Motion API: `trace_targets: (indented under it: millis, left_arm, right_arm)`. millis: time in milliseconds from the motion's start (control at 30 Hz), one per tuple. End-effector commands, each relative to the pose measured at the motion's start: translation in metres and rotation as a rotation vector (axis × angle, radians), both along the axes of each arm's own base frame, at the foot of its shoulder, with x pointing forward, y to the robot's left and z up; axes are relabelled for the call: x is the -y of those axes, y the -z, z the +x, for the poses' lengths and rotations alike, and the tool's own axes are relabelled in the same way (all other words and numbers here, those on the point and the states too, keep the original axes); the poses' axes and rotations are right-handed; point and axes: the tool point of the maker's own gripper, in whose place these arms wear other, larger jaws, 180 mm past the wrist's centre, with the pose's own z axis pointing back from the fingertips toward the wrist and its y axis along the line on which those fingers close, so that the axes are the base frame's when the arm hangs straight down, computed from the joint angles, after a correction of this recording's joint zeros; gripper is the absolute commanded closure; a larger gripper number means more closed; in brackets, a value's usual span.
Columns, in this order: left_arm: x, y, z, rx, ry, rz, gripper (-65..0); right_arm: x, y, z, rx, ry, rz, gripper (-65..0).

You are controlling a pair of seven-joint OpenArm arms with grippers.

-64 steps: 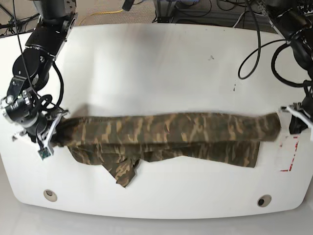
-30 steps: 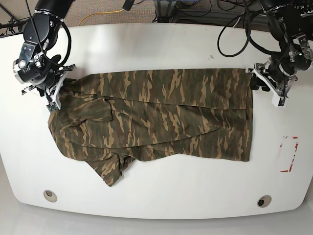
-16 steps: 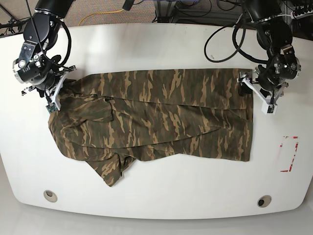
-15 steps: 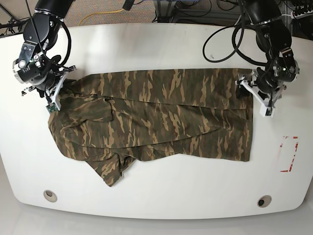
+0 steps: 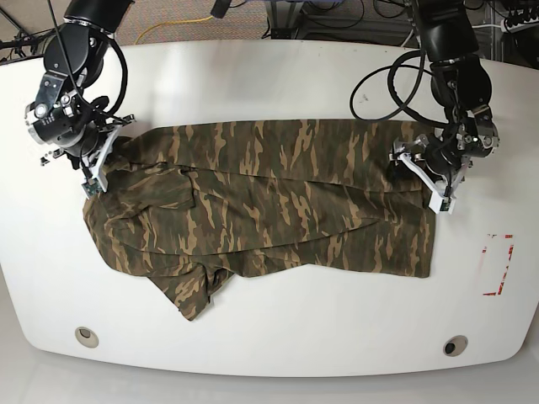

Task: Fold the T-shirt properly
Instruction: 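Regrasp the shirt edge with the left gripper beside the right gripper's hold, then pull the shirt edge apart with both grippers to smooth it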

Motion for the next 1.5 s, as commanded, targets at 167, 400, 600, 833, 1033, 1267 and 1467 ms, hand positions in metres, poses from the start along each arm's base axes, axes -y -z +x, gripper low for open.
trace_targets:
  millis: [167,400,600,833,1033,1267,1467]
  left_arm:
    - [-0.003,-0.021,0.014,0.066,0.005,0.009,-10.8]
    - [-0.007,-0.039,0.006,0.114,0.022,0.063,-4.9]
    - [-0.010,-0.050,-0.013,0.101,0.089,0.147,-4.3]
    - [-0.027,-0.056,-0.040,0.089,0.143,0.234,0.0]
    - [-0.065,-0.055,-0.063,0.053,0.096,0.283,0.0]
    - [-0.081,-0.065,-0.074,0.067,0.108,0.335,0.0]
    - [-0.090,-0.065,-0.082,0.055,0.085,0.345,0.0]
  right_arm:
    - [0.003,-0.013,0.009,0.048,-0.007,-0.013,0.0]
    - [0.003,-0.013,0.009,0.050,-0.007,-0.013,0.0]
    - [0.003,-0.015,0.011,0.056,-0.007,-0.013,0.0]
    - [0.003,-0.017,0.013,0.061,-0.006,-0.015,0.0]
    - [0.014,-0.019,0.010,0.071,0.037,-0.012,0.0]
    - [0.030,-0.022,0.004,0.097,0.134,0.019,0.0]
    - [0.023,-0.008,-0.009,0.058,0.139,0.040,0.0]
